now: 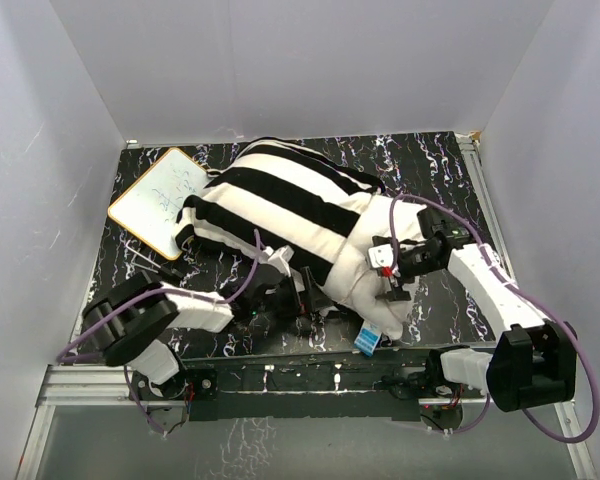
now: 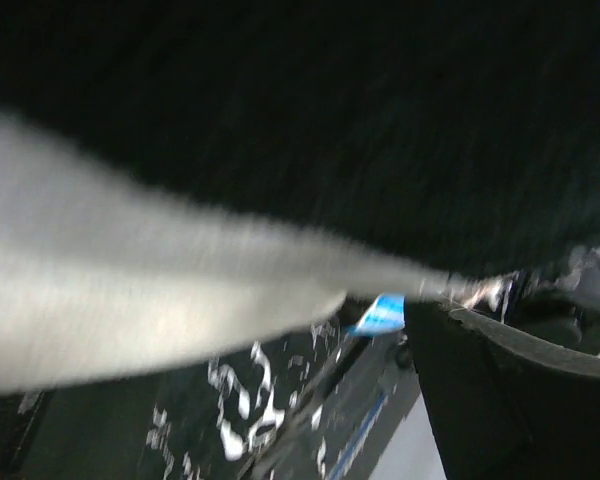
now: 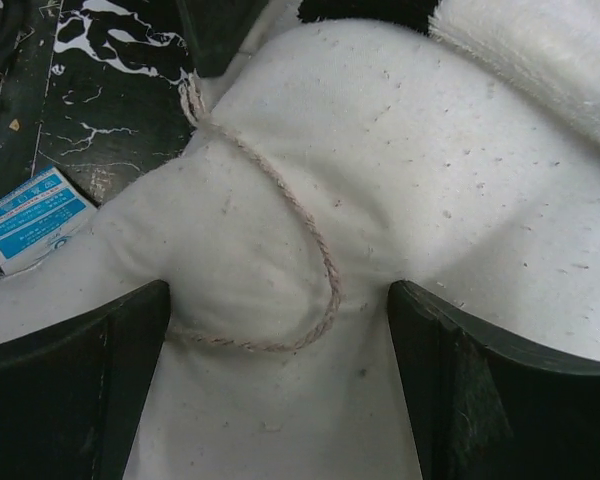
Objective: Put the pillow into the pillowcase
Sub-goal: Stuff the pillow into the pillowcase.
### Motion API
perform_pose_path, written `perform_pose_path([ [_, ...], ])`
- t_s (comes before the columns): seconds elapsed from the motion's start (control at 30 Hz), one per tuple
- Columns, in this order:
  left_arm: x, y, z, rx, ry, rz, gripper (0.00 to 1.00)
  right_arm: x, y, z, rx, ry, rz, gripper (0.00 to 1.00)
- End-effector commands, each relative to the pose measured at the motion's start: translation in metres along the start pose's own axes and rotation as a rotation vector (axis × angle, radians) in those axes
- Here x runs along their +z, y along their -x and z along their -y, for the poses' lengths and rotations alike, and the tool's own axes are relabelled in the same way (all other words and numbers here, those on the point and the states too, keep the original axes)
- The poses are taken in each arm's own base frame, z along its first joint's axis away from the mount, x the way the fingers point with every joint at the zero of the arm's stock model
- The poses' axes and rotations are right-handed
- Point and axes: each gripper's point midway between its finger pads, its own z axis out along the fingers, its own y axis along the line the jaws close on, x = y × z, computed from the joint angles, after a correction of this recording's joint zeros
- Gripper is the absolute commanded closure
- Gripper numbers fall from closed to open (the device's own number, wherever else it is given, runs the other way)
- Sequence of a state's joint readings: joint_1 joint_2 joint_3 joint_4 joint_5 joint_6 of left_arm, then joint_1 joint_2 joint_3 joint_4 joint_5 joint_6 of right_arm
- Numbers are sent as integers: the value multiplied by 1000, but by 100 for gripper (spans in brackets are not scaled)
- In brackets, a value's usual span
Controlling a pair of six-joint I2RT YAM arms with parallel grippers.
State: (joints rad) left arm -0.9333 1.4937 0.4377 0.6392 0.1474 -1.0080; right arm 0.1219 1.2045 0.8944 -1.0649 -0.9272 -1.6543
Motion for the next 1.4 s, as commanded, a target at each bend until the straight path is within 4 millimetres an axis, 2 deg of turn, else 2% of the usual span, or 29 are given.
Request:
perform_pose_path([
  [0.0,27,35,10,9,-36,170,11,19,-16,17,1,-43,-46,11],
  [0.03,33,35,7,5,-30,171,21,24,-16,18,16,-51,-43,15],
  [0.07,36,35,11,6,-47,164,41,27,-17,21,34,-64,-47,19],
  [0.1,39,36,19,13,-77,152,65,30,-17,25,59,-85,-50,26],
  [0.13,41,35,27,19,-96,133,83,33,-16,29,96,-109,-53,36],
  [0.17,43,34,38,32,-116,98,92,36,-16,37,132,-148,-62,51],
  [0.2,44,32,48,49,-132,59,96,38,-13,49,187,-212,-68,71],
  [0.23,44,32,64,68,-156,25,98,38,-11,63,239,-297,-82,88],
  [0.27,42,33,81,94,-186,-12,99,38,-5,78,281,-379,-75,92],
  [0.37,27,38,141,171,-310,-128,98,22,20,130,386,-622,-7,92],
  [0.43,11,37,167,213,-354,-199,95,4,31,169,413,-777,36,92],
  [0.5,-13,37,190,230,-421,-240,93,-8,33,201,418,-889,53,92],
  [0.57,-33,43,209,226,-479,-233,94,-8,32,223,441,-954,89,92],
  [0.63,-47,53,222,212,-525,-215,99,0,31,235,502,-981,165,92],
  [0.7,-55,63,233,179,-581,-195,100,10,27,242,577,-1002,254,92],
  [0.77,-63,72,246,127,-663,-174,100,21,15,239,664,-1017,319,92],
  [0.87,-71,77,261,52,-788,-164,100,30,-1,217,827,-950,429,92],
  [0.97,-59,90,259,31,-798,-172,100,24,5,199,943,-839,577,92],
  [1.07,-32,118,252,54,-758,-196,100,-12,28,198,981,-791,713,92],
  [1.13,-12,140,261,82,-771,-215,100,-41,41,199,1013,-754,796,92],
  [1.23,18,170,291,132,-807,-250,100,-87,44,205,1042,-770,886,92],
  [1.3,34,189,318,170,-848,-264,100,-120,41,210,1041,-817,924,92],
  [1.37,49,202,339,181,-872,-276,100,-151,44,212,1005,-862,955,92],
])
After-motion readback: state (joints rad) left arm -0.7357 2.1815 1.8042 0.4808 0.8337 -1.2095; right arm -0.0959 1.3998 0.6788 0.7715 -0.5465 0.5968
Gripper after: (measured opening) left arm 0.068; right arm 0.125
